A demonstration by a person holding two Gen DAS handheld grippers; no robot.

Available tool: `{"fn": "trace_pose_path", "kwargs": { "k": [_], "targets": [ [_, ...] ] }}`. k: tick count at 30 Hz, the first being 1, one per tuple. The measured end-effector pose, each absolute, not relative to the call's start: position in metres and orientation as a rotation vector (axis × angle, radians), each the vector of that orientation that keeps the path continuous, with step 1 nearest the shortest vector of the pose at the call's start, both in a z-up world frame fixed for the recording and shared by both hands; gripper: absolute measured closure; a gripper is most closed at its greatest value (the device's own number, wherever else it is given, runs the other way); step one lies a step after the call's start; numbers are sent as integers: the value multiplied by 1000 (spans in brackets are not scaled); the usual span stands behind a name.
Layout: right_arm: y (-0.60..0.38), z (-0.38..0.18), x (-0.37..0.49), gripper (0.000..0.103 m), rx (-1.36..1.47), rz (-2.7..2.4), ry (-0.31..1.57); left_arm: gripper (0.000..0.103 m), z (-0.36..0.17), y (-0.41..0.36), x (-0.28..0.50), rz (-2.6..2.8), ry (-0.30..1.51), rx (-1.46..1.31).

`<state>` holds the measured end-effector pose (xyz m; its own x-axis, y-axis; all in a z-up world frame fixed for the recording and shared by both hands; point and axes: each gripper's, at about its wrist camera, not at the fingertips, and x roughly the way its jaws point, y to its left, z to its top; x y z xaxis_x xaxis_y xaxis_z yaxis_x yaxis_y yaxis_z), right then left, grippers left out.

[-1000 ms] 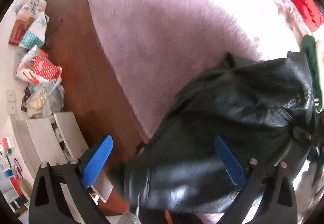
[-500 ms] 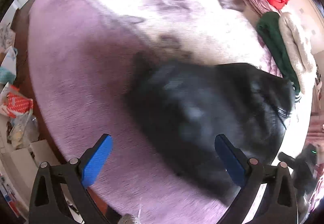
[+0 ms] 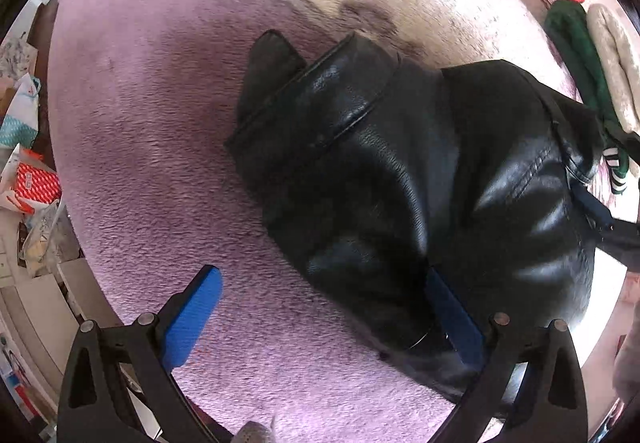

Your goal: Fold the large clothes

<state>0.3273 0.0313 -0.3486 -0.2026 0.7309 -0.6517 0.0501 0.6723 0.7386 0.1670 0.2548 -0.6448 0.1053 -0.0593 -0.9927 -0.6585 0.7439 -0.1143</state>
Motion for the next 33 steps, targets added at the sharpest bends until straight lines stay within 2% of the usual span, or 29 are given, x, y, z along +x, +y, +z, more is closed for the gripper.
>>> {"fn": "trace_pose_path", "kwargs": {
  "k": [4,6,8,9,11,15,20,21,23,28,29,30,32,33],
  "targets": [
    [39,-323,320,30,516,728,1688,0,-628,265,144,531,1399,-668],
    [17,-332,307,30,503,746,1677,0,-618,273,126,548,1362,-721],
    [-20,-316,295,30,521,717,1615,0,-613,281,108,567,1319,-814],
    [-39,-321,302,21,523,693,1592,0,-616,285,102,557,1298,-881],
    [-75,-322,284,12,517,627,1552,0,-633,290,97,522,1291,-993],
    [-107,-379,257,12,578,561,1632,0,-674,289,110,376,1239,-1262],
    [-108,-464,242,12,834,712,1744,0,-672,293,134,357,1176,-1218],
    [-104,-474,244,6,880,740,1746,0,-669,294,137,365,1169,-1204],
    [-90,-483,252,0,894,782,1732,0,-664,293,140,366,1134,-1195],
    [-54,-475,273,0,823,771,1709,1,-656,300,156,375,1092,-1151],
    [-53,-475,274,4,831,760,1701,1,-654,303,157,374,1087,-1145],
    [-56,-472,275,19,840,753,1690,1,-655,304,161,375,1084,-1143],
    [-62,-469,277,35,893,762,1678,2,-655,308,169,365,1076,-1155],
    [-64,-466,277,40,897,758,1675,3,-653,310,169,372,1070,-1149]
  ]
}}
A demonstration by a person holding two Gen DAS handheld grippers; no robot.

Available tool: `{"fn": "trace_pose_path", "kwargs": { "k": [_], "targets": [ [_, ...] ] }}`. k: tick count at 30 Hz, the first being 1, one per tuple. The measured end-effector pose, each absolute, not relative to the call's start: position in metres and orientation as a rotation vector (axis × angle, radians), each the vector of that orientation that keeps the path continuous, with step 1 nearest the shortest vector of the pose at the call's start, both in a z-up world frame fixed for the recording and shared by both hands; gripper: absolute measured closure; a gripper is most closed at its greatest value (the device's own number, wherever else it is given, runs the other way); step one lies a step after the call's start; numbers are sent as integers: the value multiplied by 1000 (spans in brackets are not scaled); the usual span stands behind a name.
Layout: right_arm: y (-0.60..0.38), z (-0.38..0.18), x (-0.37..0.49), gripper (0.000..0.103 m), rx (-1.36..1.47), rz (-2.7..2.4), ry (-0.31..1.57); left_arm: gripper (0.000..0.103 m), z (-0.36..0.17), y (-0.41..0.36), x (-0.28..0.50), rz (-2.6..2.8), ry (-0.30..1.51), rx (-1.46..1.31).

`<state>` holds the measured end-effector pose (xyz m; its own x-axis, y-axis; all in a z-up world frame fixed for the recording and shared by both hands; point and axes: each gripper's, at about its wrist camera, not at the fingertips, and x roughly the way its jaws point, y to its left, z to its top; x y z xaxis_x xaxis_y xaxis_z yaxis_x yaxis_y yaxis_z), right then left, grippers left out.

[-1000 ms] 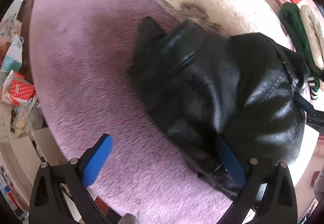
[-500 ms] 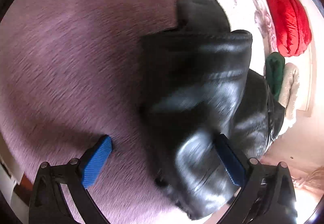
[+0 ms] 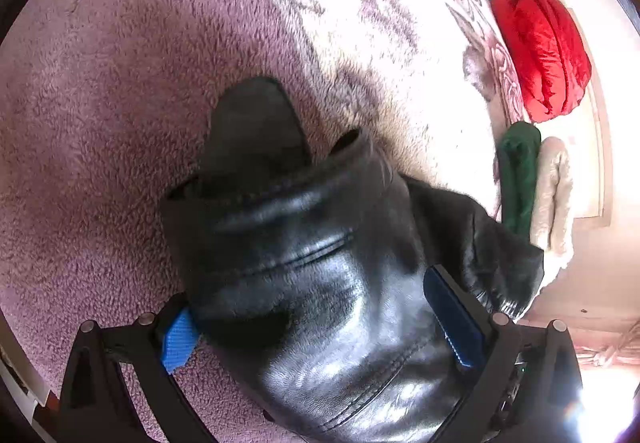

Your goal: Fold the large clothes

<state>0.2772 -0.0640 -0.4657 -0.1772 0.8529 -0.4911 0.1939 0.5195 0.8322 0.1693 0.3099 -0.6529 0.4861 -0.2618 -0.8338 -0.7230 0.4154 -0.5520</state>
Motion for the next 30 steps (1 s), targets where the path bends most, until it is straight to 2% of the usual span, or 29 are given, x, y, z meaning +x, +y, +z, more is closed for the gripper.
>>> {"fn": "trace_pose_path", "kwargs": {
  "k": [5,8,15,21,30],
  "targets": [
    [-71,-440,283,51,937,806,1653,24,-640,312,164,370,1053,-1126],
    [-69,-421,293,53,931,842,1635,33,-630,314,162,365,1060,-1104],
    [-70,-378,325,55,932,917,1599,35,-602,311,186,319,1037,-1097],
    [-104,-299,357,56,945,930,1530,35,-562,311,228,231,983,-1090],
    [-156,-174,468,56,1003,918,1361,35,-459,294,366,44,885,-1006]
  ]
}}
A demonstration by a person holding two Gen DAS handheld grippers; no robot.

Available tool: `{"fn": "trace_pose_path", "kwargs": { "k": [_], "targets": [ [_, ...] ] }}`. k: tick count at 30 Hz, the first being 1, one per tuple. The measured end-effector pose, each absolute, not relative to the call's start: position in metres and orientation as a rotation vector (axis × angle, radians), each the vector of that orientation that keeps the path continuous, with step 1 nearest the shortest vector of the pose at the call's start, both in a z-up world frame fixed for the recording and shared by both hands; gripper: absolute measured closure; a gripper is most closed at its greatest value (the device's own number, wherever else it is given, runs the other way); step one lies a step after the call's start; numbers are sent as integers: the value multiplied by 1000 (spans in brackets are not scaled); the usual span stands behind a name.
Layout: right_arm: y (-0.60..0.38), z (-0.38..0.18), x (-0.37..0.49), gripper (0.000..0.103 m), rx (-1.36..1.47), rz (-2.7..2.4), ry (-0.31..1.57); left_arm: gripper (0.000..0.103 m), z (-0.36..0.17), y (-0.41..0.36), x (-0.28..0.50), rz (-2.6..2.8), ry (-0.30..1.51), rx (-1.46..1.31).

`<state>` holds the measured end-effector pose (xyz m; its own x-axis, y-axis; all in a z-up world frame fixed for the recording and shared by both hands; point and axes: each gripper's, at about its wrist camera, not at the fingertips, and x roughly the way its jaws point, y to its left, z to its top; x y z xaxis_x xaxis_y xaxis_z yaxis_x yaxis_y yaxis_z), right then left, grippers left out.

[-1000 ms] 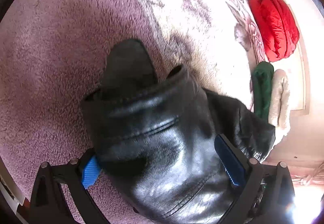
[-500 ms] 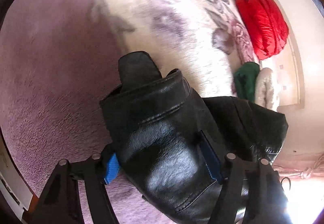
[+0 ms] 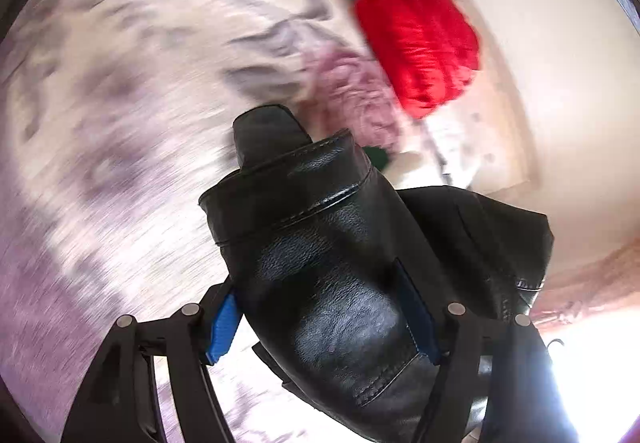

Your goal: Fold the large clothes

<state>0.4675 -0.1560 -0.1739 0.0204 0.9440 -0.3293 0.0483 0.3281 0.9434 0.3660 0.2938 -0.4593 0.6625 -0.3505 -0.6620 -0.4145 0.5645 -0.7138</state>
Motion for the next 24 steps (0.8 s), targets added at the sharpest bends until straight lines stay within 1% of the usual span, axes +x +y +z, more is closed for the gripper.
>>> {"fn": "trace_pose_path", "kwargs": {
  "k": [2,6,7,10,13,15,16,18,20,24],
  "targets": [
    [-174,-147,507,56,1000,919,1318,35,-442,284,405,1,868,-985],
    [-192,-110,599,56,1004,926,1265,35,-420,249,479,-59,842,-934],
    [-181,-102,625,56,1018,927,1264,35,-417,242,491,-69,836,-924],
    [-200,-113,684,56,1043,943,1280,35,-422,218,541,-108,828,-883],
    [-224,-160,747,54,1068,930,1350,35,-458,193,585,-124,881,-832],
    [-231,-218,767,46,1091,859,1437,35,-488,182,604,-124,948,-803],
    [-241,-248,780,44,1095,779,1506,37,-509,176,612,-126,1002,-785],
    [-251,-276,788,30,1093,688,1552,37,-533,167,613,-135,1059,-762],
    [-256,-279,790,26,1084,697,1528,36,-535,161,606,-146,1067,-746],
    [-252,-244,789,19,875,634,1525,36,-519,154,597,-142,1084,-645]
  ]
}}
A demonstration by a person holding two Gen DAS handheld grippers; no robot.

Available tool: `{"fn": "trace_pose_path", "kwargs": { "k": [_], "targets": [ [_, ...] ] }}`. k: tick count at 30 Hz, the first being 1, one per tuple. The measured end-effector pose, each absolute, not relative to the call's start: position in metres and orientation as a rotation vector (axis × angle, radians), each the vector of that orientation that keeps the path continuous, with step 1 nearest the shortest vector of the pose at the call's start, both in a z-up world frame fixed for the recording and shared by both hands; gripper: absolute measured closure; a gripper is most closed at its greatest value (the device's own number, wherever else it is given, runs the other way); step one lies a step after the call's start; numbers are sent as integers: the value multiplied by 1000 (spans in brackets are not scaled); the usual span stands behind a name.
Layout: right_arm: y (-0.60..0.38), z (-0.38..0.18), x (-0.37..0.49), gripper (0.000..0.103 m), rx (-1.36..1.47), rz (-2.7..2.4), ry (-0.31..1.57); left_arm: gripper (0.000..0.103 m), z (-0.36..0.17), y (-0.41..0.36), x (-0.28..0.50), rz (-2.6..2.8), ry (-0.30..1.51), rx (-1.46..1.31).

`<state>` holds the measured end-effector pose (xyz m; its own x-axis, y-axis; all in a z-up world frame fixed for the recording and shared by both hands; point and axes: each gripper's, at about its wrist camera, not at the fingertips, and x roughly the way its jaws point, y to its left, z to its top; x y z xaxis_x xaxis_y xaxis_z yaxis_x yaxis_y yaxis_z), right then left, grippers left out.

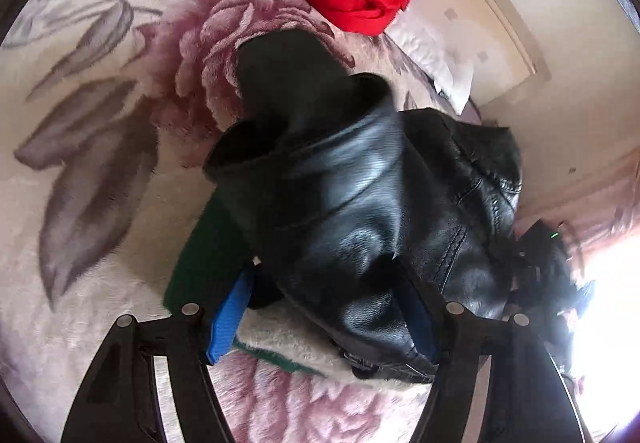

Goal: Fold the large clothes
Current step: 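Lower the jacket onto the green and cream sweaters and open both grippers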

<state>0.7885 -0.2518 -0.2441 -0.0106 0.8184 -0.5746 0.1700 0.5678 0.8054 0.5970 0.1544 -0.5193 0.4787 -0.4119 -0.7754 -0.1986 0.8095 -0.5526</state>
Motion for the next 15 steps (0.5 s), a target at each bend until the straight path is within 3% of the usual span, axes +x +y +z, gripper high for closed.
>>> {"fn": "trace_pose_path", "kwargs": {
  "k": [7,9,11,15],
  "targets": [
    [-230,-164,741,13,355,278,1367,35,-486,142,578,-53,1090,-361],
    [-218,-162,717,4,221,150,1344,33,-479,141,576,-20,1066,-283],
    [-198,-155,691,4,99,40,1302,5,-472,136,574,21,1071,-174],
    [-171,-133,643,3,18,-99,1250,4,-455,134,563,36,1059,-62]
  ]
}}
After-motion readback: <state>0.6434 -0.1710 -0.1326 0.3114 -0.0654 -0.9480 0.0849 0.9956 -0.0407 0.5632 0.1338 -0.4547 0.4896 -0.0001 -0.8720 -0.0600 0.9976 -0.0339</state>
